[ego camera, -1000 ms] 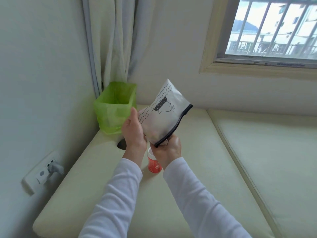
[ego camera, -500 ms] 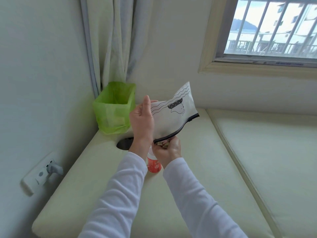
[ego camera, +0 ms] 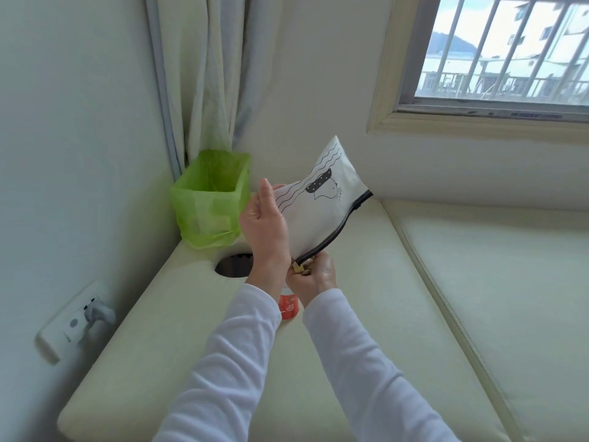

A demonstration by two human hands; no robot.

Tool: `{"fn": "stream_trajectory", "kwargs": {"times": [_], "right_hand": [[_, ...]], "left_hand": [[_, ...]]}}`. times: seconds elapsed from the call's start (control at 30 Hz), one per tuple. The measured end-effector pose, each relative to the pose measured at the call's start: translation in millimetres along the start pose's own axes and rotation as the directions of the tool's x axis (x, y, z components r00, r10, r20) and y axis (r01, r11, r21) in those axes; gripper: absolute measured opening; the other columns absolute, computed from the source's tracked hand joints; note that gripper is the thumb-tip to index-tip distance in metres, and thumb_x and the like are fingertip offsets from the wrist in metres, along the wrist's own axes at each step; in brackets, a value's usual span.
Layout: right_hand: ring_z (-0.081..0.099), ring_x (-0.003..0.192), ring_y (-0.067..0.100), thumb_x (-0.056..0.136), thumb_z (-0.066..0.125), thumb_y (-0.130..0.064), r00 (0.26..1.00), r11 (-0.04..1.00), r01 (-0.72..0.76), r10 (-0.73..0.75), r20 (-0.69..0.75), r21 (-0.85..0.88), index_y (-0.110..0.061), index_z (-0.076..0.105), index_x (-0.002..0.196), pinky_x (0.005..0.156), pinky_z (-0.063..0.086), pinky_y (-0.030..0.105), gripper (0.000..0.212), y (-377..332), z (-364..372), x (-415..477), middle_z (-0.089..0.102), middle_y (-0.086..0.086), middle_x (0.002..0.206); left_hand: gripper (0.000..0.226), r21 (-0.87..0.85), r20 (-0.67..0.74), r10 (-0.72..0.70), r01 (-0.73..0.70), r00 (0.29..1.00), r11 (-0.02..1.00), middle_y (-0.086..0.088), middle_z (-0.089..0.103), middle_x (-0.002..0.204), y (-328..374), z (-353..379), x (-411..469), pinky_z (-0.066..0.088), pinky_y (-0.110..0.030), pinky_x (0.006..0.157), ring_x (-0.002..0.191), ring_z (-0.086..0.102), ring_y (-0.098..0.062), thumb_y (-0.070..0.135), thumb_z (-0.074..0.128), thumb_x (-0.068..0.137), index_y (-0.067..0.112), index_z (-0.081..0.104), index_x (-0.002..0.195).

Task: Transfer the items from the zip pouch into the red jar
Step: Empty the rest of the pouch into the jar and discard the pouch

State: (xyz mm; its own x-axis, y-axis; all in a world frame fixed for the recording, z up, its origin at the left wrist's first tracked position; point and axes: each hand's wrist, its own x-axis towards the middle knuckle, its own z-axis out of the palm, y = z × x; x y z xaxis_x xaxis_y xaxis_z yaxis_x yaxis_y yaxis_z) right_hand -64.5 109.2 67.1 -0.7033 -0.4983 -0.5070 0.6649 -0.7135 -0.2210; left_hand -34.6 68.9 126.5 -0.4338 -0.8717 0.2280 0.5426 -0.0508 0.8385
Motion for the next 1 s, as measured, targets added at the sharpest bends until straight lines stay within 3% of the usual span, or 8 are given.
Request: {"fn": "stream_trajectory", "kwargs": {"times": [0.1, 0.3, 0.47, 0.57, 0.63, 0.7, 0.83, 1.0], "right_hand": [[0.047, 0.058, 0.02, 0.08, 0.033, 0.006, 0.997, 0.998, 0.016, -0.02, -0.071, -0.063, -0.007, 0.048, 0.064, 0.035, 0.049, 0.017, 0.025, 3, -1, 6, 0.05, 0.007, 0.062], [0.018, 0.015, 0.011, 0.082, 0.03, 0.008, 0.991, 0.983, 0.059, -0.078, -0.105, -0.174, -0.011, 0.03, 0.049, 0.03, 0.036, 0.007, 0.038, -1, 4, 0, 0.024, -0.001, 0.019], [0.024, 0.016, 0.005, 0.089, 0.043, 0.005, 0.992, 0.972, 0.126, -0.119, 0.047, -0.196, -0.012, 0.034, 0.052, 0.023, 0.02, 0.006, 0.042, 3, 7, 8, 0.033, -0.004, 0.024], [0.031, 0.021, 0.003, 0.091, 0.052, -0.006, 0.959, 0.875, 0.283, -0.258, 0.117, -0.394, -0.006, 0.05, 0.061, 0.024, 0.02, 0.009, 0.03, 4, 8, 12, 0.044, 0.002, 0.043], [0.035, 0.029, 0.006, 0.088, 0.057, -0.009, 0.908, 0.68, 0.403, -0.379, 0.177, -0.612, -0.006, 0.057, 0.062, 0.03, 0.027, 0.014, 0.026, 4, 6, 17, 0.047, 0.004, 0.051], [0.04, 0.046, 0.014, 0.083, 0.059, -0.011, 0.816, 0.299, 0.492, -0.487, 0.313, -0.818, 0.003, 0.06, 0.061, 0.046, 0.036, 0.023, 0.027, 6, 3, 20, 0.05, 0.013, 0.054], [0.058, 0.075, 0.033, 0.086, 0.052, -0.009, 0.705, -0.445, 0.457, -0.347, 0.619, -0.77, 0.012, 0.064, 0.082, 0.072, 0.049, 0.04, 0.024, 8, -1, 21, 0.066, 0.03, 0.084], [0.059, 0.083, 0.037, 0.094, 0.047, -0.013, 0.71, -0.771, 0.381, -0.11, 0.696, -0.511, 0.009, 0.062, 0.091, 0.076, 0.05, 0.041, 0.027, 5, -3, 13, 0.059, 0.023, 0.094]], "left_hand": [[0.038, -0.054, -0.039, -0.052, 0.05, 0.998, 0.997, -0.004, 0.067, 0.073, -4, -2, 1, 0.054, -0.047, 0.089, 0.083, 0.065, -0.028, 0.031, 0.045, 0.095, 0.019, 0.068, 0.067], [0.04, -0.126, -0.171, -0.206, 0.186, 0.963, 0.974, -0.003, 0.05, 0.066, -21, -21, 16, 0.049, -0.043, 0.076, 0.074, 0.049, -0.023, 0.045, 0.051, 0.084, 0.023, 0.048, 0.051], [0.042, -0.178, -0.268, -0.284, 0.242, 0.921, 0.954, 0.0, 0.05, 0.061, -18, -34, 21, 0.05, -0.039, 0.075, 0.072, 0.05, -0.022, 0.036, 0.049, 0.091, 0.019, 0.045, 0.053], [0.037, -0.217, -0.344, -0.296, 0.231, 0.891, 0.948, 0.001, 0.057, 0.066, -15, -51, 28, 0.055, -0.035, 0.078, 0.073, 0.058, -0.02, 0.032, 0.048, 0.092, 0.016, 0.052, 0.058], [0.034, -0.206, -0.397, -0.306, 0.241, 0.865, 0.948, 0.003, 0.059, 0.069, -19, -65, 33, 0.055, -0.031, 0.073, 0.072, 0.058, -0.018, 0.034, 0.047, 0.092, 0.016, 0.054, 0.063], [0.037, -0.186, -0.448, -0.314, 0.257, 0.837, 0.948, 0.005, 0.053, 0.066, -28, -79, 37, 0.051, -0.031, 0.073, 0.069, 0.052, -0.017, 0.036, 0.045, 0.092, 0.017, 0.051, 0.06], [0.041, -0.154, -0.52, -0.306, 0.264, 0.797, 0.952, 0.004, 0.046, 0.06, -44, -97, 42, 0.045, -0.032, 0.072, 0.062, 0.044, -0.014, 0.035, 0.046, 0.091, 0.018, 0.047, 0.054], [0.038, -0.14, -0.506, -0.299, 0.265, 0.809, 0.954, 0.005, 0.058, 0.066, -52, -102, 42, 0.053, -0.038, 0.086, 0.073, 0.056, -0.018, 0.034, 0.045, 0.092, 0.019, 0.055, 0.058]]}}
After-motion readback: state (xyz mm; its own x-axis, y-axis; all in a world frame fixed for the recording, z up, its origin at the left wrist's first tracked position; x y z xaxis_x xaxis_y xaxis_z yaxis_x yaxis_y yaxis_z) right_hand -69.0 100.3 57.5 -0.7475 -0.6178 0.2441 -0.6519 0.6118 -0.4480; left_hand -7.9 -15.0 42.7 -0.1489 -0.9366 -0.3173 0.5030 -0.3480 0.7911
